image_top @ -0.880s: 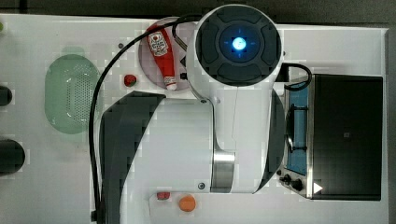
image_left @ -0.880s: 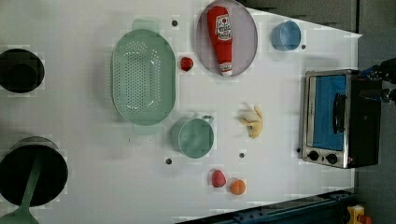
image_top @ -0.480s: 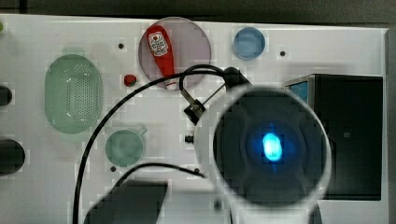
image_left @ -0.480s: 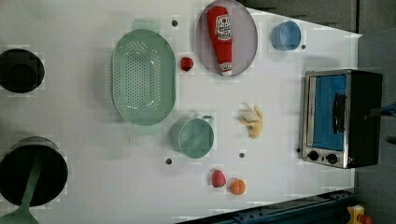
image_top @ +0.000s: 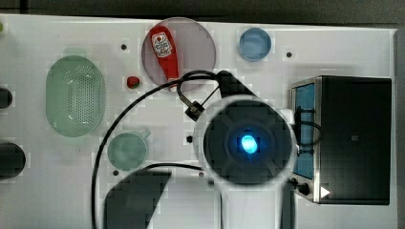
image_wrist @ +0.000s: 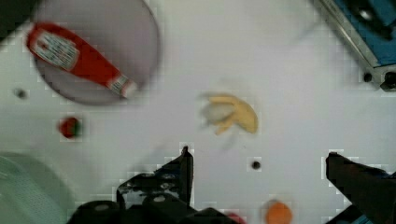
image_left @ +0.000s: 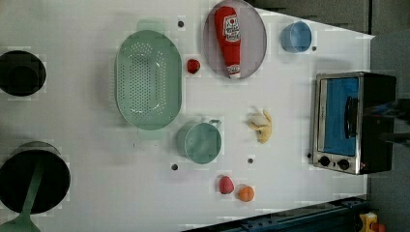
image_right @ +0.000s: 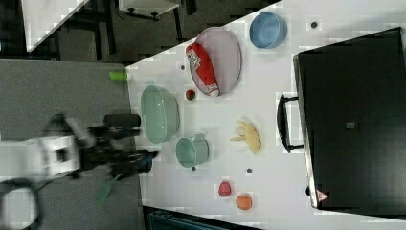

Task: Pick Banana and place it in mug.

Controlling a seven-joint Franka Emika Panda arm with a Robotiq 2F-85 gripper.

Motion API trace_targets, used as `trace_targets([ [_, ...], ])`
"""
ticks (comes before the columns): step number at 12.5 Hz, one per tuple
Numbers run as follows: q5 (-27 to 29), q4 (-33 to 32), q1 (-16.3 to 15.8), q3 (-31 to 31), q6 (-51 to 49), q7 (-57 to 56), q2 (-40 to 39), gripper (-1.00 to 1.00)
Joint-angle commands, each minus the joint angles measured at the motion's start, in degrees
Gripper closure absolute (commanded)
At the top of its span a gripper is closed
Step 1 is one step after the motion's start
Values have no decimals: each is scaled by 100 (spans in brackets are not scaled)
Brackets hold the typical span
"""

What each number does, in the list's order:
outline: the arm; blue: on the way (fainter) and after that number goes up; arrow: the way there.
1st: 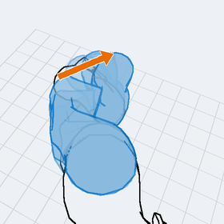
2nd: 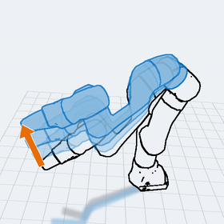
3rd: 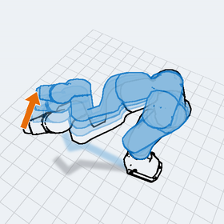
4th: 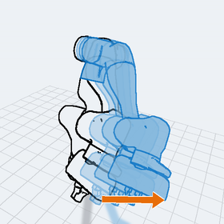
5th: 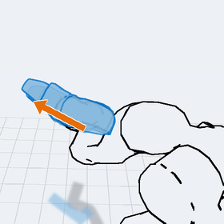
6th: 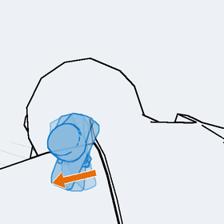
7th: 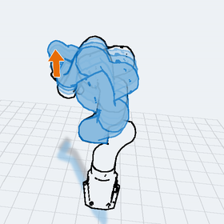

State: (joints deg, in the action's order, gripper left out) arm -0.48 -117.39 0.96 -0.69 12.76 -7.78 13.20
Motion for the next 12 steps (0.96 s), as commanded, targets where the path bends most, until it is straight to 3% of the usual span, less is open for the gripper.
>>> trace_targets([
  [1,-2,-540,24,-95,578,-1430,-754,-100],
  [12,-2,-1947,43,-78,3750,-5067,-2389,-100],
])
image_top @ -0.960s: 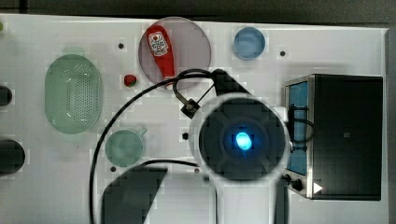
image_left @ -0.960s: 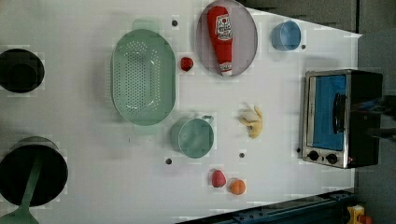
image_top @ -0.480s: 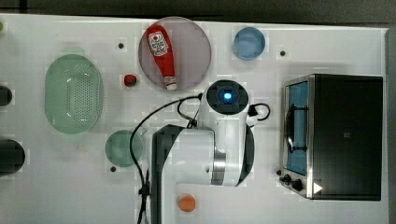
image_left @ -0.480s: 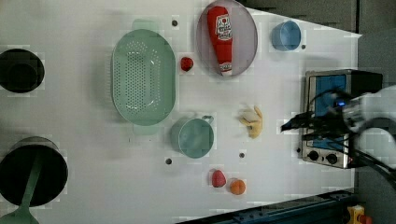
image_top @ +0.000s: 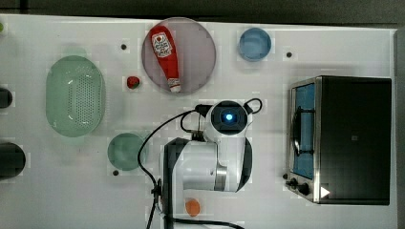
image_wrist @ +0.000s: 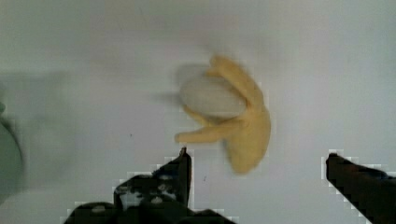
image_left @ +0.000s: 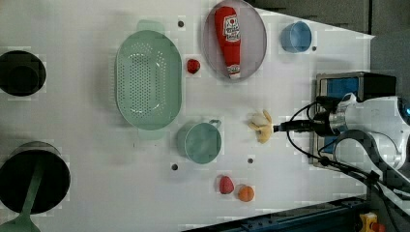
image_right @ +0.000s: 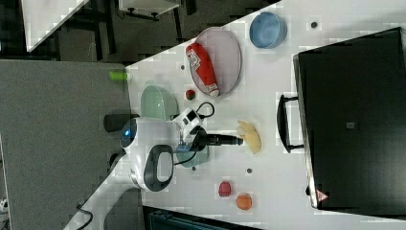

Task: Pick Banana and place it in mug.

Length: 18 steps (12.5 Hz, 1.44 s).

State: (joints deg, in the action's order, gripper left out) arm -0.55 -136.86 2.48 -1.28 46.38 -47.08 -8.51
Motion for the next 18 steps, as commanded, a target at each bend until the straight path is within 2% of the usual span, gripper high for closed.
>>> trace_targets([
  [1,5,-36,-108,-25,610,-1455,-397,-100],
  [5,3,-83,-108,-81,1246,-1662,-1062,-100],
  [9,3,-83,-109,-81,1802,-1659,-1404,-100],
  [10,3,-91,-108,-89,1808,-1662,-1426,-93],
  [15,4,-41,-108,-87,1814,-1659,-1323,25],
  [16,5,-48,-106,-92,1784,-1658,-1242,37],
  [18,5,-57,-100,-119,1624,-1657,-955,37],
])
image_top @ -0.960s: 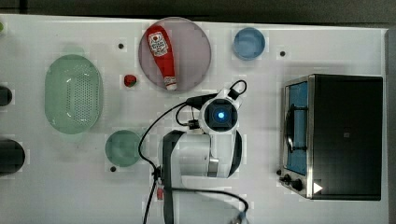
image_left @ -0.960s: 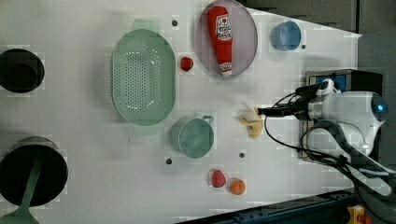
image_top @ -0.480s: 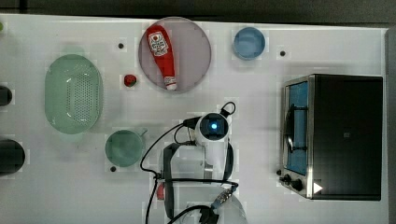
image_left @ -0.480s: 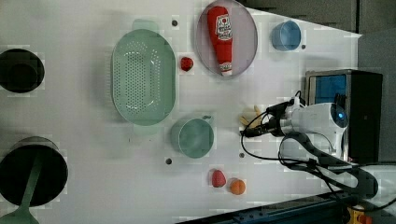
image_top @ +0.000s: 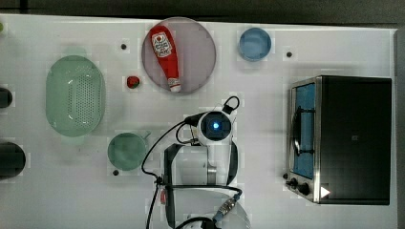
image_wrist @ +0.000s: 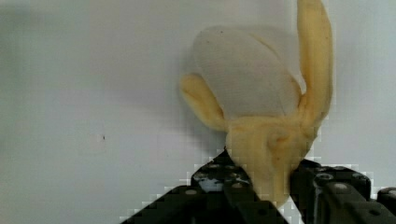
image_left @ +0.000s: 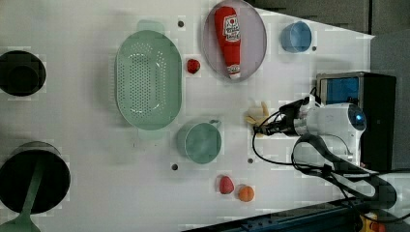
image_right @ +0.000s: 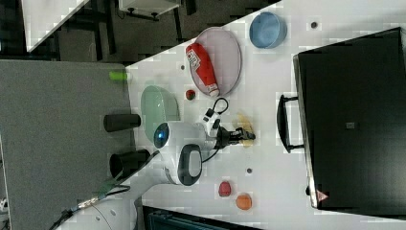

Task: Pick Banana and place it in mug.

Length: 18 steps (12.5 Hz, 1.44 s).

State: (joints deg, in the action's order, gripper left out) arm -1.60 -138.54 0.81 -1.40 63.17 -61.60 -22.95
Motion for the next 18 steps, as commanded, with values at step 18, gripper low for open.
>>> trace_targets([
  [18,368,1186,-271,1252,-4347,2566,3603,37],
])
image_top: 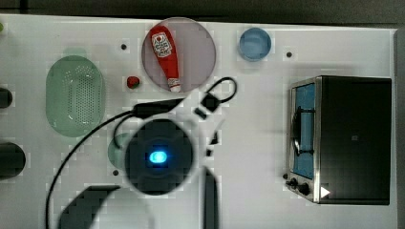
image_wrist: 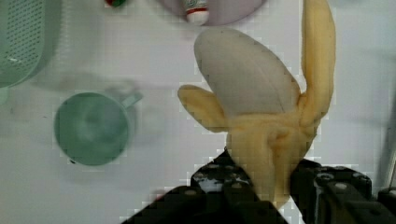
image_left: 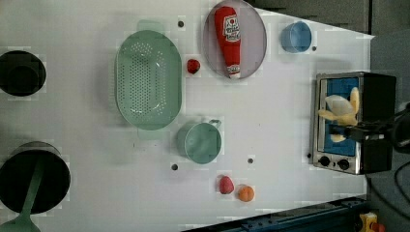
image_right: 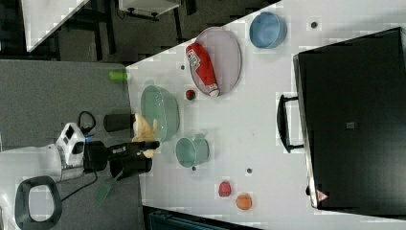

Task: Pick Banana and place it in mug.

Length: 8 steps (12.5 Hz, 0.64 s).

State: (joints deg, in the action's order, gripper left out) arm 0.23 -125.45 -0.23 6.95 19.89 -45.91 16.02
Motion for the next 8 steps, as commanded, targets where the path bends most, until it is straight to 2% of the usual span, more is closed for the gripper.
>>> trace_targets([
  [1,243,-135,-191,598,-10,1358,-361,37],
  [4,259,-187,-232,1095,174,2196,-680,37],
  [8,259,-356,-239,1485,1064,2455,-1260,37],
])
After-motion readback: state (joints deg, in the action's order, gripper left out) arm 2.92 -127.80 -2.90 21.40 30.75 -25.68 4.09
